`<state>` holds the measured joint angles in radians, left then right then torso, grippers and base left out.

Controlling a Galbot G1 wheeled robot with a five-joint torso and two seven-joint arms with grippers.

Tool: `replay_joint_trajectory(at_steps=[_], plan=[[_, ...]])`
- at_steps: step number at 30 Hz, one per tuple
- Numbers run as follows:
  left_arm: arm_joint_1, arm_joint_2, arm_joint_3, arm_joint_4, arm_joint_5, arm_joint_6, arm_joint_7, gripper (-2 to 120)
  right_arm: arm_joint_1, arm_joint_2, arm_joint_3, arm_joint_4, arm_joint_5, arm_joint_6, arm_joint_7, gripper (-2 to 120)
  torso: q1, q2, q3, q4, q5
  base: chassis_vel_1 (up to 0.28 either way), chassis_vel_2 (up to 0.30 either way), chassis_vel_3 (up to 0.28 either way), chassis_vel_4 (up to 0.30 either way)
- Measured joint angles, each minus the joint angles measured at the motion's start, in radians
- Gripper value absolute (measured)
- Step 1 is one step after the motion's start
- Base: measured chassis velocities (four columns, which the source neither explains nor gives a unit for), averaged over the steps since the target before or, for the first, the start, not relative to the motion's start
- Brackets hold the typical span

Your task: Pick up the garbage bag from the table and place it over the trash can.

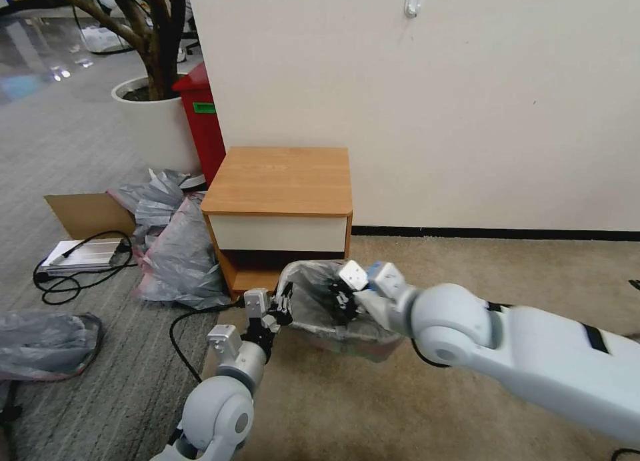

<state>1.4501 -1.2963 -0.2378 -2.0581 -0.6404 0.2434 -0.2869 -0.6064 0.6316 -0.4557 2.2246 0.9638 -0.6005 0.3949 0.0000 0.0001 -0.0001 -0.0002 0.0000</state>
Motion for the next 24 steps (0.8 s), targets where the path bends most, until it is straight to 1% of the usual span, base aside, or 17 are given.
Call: replay_joint_trajectory(at_steps=[1,2,4,5,6,7,8,9,11,13,14,15,17,18,22,23,24], plan=[[0.012,-0.005,0.005,0.0,-0.006,0.0,-0.019,8,-0.067,0.0,0.048,0.01,-0.036,0.044,0.021,0,0.0,0.0,0.0,0.0002,0.0,0.0,0.0,0.0,0.0],[0.012,-0.005,0.005,0.0,-0.006,0.0,-0.019,8,-0.067,0.0,0.048,0.01,-0.036,0.044,0.021,0,0.0,0.0,0.0,0.0002,0.0,0.0,0.0,0.0,0.0],[0.033,-0.013,0.015,-0.002,-0.01,0.0,-0.04,8,-0.219,0.023,0.173,0.022,-0.119,0.101,0.039,0,0.0,0.0,0.0,0.0003,0.0001,0.0,0.0,0.0,0.0],[0.052,-0.017,0.021,-0.004,-0.01,0.0,-0.051,8,-0.333,0.058,0.272,0.026,-0.18,0.131,0.043,5,0.0,0.0,0.0,0.0003,0.0001,0.0,0.0,0.0,0.0],[0.052,-0.017,0.021,-0.004,-0.01,0.0,-0.051,8,-0.333,0.058,0.272,0.026,-0.18,0.131,0.043,5,0.0,0.0,0.0,0.0003,0.0001,0.0,0.0,0.0,0.0],[0.069,-0.019,0.027,-0.011,-0.01,0.0,-0.057,8,-0.477,0.114,0.371,0.027,-0.283,0.184,0.041,11,0.0,0.0,0.0,0.0002,0.0006,0.0,0.0,0.0,0.0],[0.082,-0.019,0.03,-0.017,-0.01,0.0,-0.06,8,-0.575,0.158,0.447,0.025,-0.361,0.233,0.038,16,0.0,0.0,0.0,0.0002,0.0007,0.0,0.0,0.0,0.0],[0.082,-0.019,0.03,-0.017,-0.01,0.0,-0.06,8,-0.575,0.158,0.447,0.025,-0.361,0.233,0.038,16,0.0,0.0,0.0,0.0002,0.0007,0.0,0.0,0.0,0.0],[0.101,-0.017,0.041,-0.03,-0.01,0.0,-0.063,8,-0.753,0.243,0.569,0.022,-0.498,0.322,0.012,25,0.0,0.0,0.0,0.0003,-0.0002,0.0,0.0,0.0,0.0],[0.115,-0.016,0.048,-0.039,-0.01,0.001,-0.067,8,-0.889,0.32,0.65,0.021,-0.603,0.397,-0.008,34,0.0,0.0,0.0,-0.0003,0.0003,0.0,0.0,0.0,0.0],[0.115,-0.016,0.048,-0.039,-0.01,0.001,-0.067,8,-0.889,0.32,0.65,0.021,-0.603,0.397,-0.008,34,0.0,0.0,0.0,-0.0003,0.0003,0.0,0.0,0.0,0.0],[0.121,-0.016,0.053,-0.043,-0.011,0.002,-0.069,8,-0.926,0.349,0.675,0.021,-0.633,0.42,-0.01,37,0.0,0.0,0.0,-0.0001,-0.0003,0.0,0.0,0.0,0.0],[0.141,-0.017,0.07,-0.049,-0.011,0.003,-0.081,8,-1.017,0.449,0.729,0.027,-0.724,0.483,-0.015,47,0.0,0.0,0.0,0.0,-0.0001,0.0,0.0,0.0,0.0],[0.141,-0.017,0.07,-0.049,-0.011,0.003,-0.081,8,-1.017,0.449,0.729,0.027,-0.724,0.483,-0.015,47,0.0,0.0,0.0,0.0,-0.0001,0.0,0.0,0.0,0.0],[0.185,-0.028,0.092,-0.053,0.046,0.001,-0.084,8,-1.077,0.59,0.748,0.033,-0.834,0.542,-0.015,68,0.0,0.0,0.0,0.0004,-0.0002,0.0,0.0,0.0,0.0],[0.185,-0.028,0.092,-0.053,0.046,0.001,-0.084,8,-1.077,0.59,0.748,0.033,-0.834,0.542,-0.015,68,0.0,0.0,0.0,0.0004,-0.0002,0.0,0.0,0.0,0.0],[0.193,-0.03,0.093,-0.055,0.053,0.001,-0.083,8,-1.084,0.618,0.75,0.035,-0.853,0.548,-0.015,71,0.0,0.0,0.0,0.0003,0.0,0.0,0.0,0.0,0.0]])
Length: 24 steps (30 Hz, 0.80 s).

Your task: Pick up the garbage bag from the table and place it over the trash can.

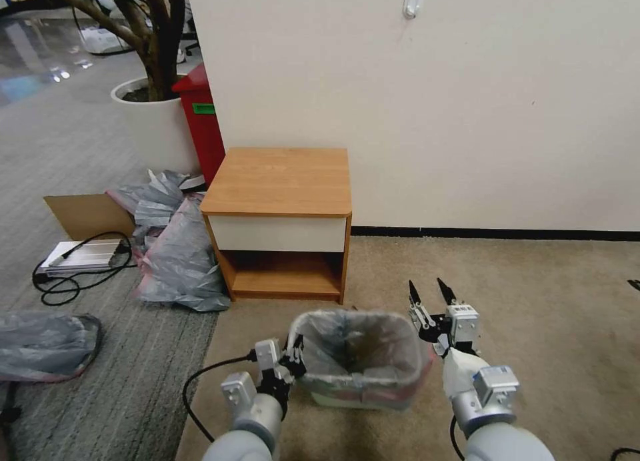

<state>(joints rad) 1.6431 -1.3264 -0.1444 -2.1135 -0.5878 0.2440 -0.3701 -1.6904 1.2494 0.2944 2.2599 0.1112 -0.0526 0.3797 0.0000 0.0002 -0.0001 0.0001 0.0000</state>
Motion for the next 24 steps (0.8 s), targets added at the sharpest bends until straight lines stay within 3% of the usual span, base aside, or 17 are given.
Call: replay_joint_trajectory(at_steps=[2,8,14,17,24], plan=[[0.011,-0.001,0.0,-0.001,0.009,0.0,0.003,8,-0.015,0.033,0.008,0.001,-0.027,0.015,0.0,81,0.0,0.0,0.0,0.0,-0.0001,0.0,0.0,0.0,0.0],[0.007,0.0,-0.02,0.007,0.018,-0.002,0.01,8,-0.03,0.039,0.027,-0.005,-0.031,0.032,0.0,99,0.0,0.0,0.0,0.0,-0.0001,0.0,0.0,0.0,0.0],[-0.002,0.003,-0.044,0.021,0.026,0.008,0.005,11,-0.028,0.036,0.031,-0.007,-0.023,0.028,0.0,100,0.0,0.0,0.0,0.0,-0.0001,0.0,0.0,0.0,0.0],[-0.005,0.009,-0.05,0.026,0.026,0.015,0.004,25,-0.017,0.031,0.031,-0.011,-0.017,0.017,0.002,100,0.0,0.0,0.0,0.0,0.0001,0.0,0.0,0.0,0.0],[-0.006,0.008,-0.058,0.023,0.025,0.016,0.003,47,-0.003,0.028,0.026,-0.016,-0.007,0.003,0.003,100,0.0,0.0,0.0,-0.0001,-0.0001,0.0,0.0,0.0,0.0]])
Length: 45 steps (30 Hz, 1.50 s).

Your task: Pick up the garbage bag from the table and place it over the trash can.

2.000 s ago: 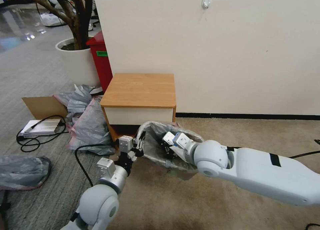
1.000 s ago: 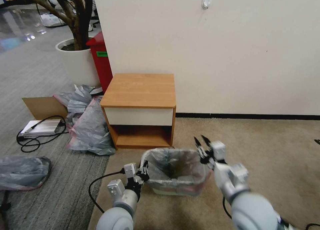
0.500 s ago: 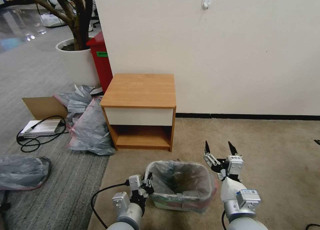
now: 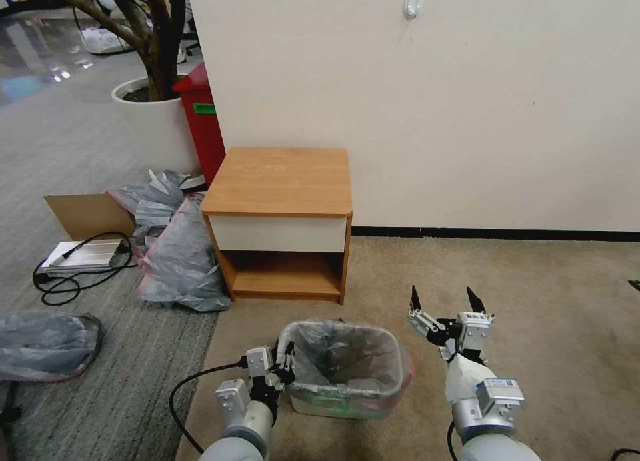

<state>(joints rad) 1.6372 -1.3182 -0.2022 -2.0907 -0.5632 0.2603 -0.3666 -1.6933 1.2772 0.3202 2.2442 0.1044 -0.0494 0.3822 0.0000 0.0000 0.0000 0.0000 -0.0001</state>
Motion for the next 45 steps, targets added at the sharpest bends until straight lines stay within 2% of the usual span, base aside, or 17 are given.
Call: replay_joint_trajectory(at_steps=[8,10,12,15,19,20,24,25,28,32,45], plan=[[0.028,0.015,-0.041,-0.059,0.007,0.001,0.01,80,0.006,-0.004,-0.012,-0.003,0.051,-0.014,0.005,100,0.0,0.0,0.0,0.0,0.0001,0.0,0.0,0.0,0.0],[0.029,0.016,-0.043,-0.061,0.008,0.001,0.011,82,0.006,-0.005,-0.012,-0.003,0.053,-0.014,0.005,100,0.0,0.0,0.0,0.0,0.0,0.0,0.0,0.0,0.0],[0.042,0.023,-0.079,-0.088,0.053,-0.014,0.038,93,0.001,-0.01,-0.005,-0.01,0.098,-0.006,0.003,100,0.0,0.0,0.0,0.0,0.0,0.0,0.0,0.0,0.0],[0.056,0.027,-0.118,-0.104,0.13,-0.059,0.074,99,-0.012,-0.01,0.014,-0.016,0.132,0.014,-0.01,100,0.0,0.0,0.0,0.0,0.0,0.0,0.0,0.0,0.0],[0.107,0.026,-0.215,-0.13,0.339,-0.215,0.148,100,-0.072,-0.007,0.076,-0.031,0.158,0.098,-0.082,100,0.0,0.0,0.0,0.0,0.0001,0.0,0.0,0.0,0.0],[0.107,0.026,-0.215,-0.13,0.339,-0.215,0.148,100,-0.072,-0.007,0.076,-0.031,0.158,0.098,-0.082,100,0.0,0.0,0.0,0.0,0.0001,0.0,0.0,0.0,0.0],[0.159,0.009,-0.289,-0.136,0.471,-0.311,0.204,100,-0.138,0.003,0.129,-0.068,0.169,0.253,-0.132,100,0.0,0.0,0.0,0.0001,0.0001,0.0,0.0,0.0,0.0],[0.159,0.009,-0.289,-0.136,0.471,-0.311,0.204,100,-0.138,0.003,0.129,-0.068,0.169,0.253,-0.132,100,0.0,0.0,0.0,0.0001,0.0001,0.0,0.0,0.0,0.0],[0.209,-0.005,-0.319,-0.123,0.542,-0.37,0.227,100,-0.205,0.02,0.17,-0.083,0.161,0.349,-0.154,100,0.0,0.0,0.0,0.0,-0.0002,0.0,0.0,0.0,0.0],[0.233,-0.013,-0.328,-0.127,0.566,-0.383,0.232,100,-0.239,0.045,0.195,-0.096,0.115,0.381,-0.164,100,0.0,0.0,0.0,0.0,0.0001,0.0,0.0,0.0,0.0],[0.233,-0.013,-0.326,-0.127,0.564,-0.381,0.231,100,-0.238,0.048,0.195,-0.097,0.107,0.379,-0.163,100,0.0,0.0,0.0,0.0,0.0001,0.0,0.0,0.0,0.0]])
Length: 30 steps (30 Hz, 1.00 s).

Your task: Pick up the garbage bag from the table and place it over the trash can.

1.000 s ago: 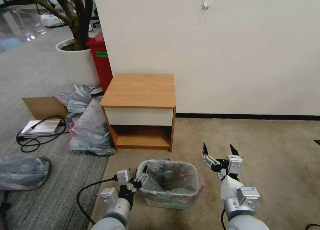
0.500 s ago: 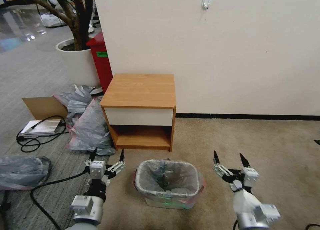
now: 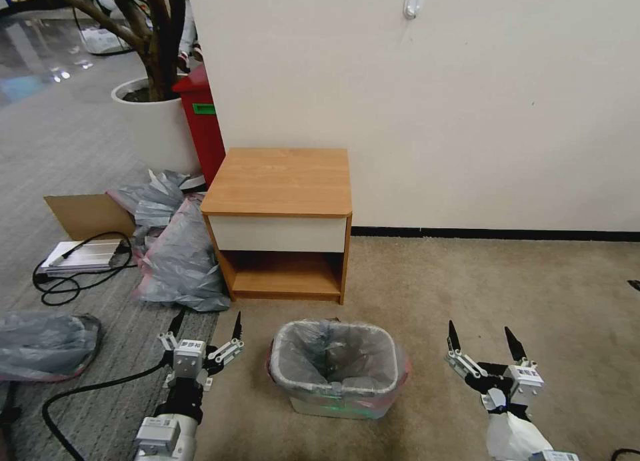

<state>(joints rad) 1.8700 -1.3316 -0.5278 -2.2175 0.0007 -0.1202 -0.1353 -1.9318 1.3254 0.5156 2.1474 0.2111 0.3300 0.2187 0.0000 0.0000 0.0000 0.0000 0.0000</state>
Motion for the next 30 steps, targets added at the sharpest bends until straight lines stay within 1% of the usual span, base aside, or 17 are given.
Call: replay_joint_trajectory(at_steps=[30], plan=[[-0.003,0.001,0.003,0.0,-0.007,0.005,-0.004,100,0.003,-0.001,-0.002,0.002,0.0,-0.006,0.002,100,0.0,0.0,0.0,0.0,0.0,0.0,0.0,0.0,0.0]])
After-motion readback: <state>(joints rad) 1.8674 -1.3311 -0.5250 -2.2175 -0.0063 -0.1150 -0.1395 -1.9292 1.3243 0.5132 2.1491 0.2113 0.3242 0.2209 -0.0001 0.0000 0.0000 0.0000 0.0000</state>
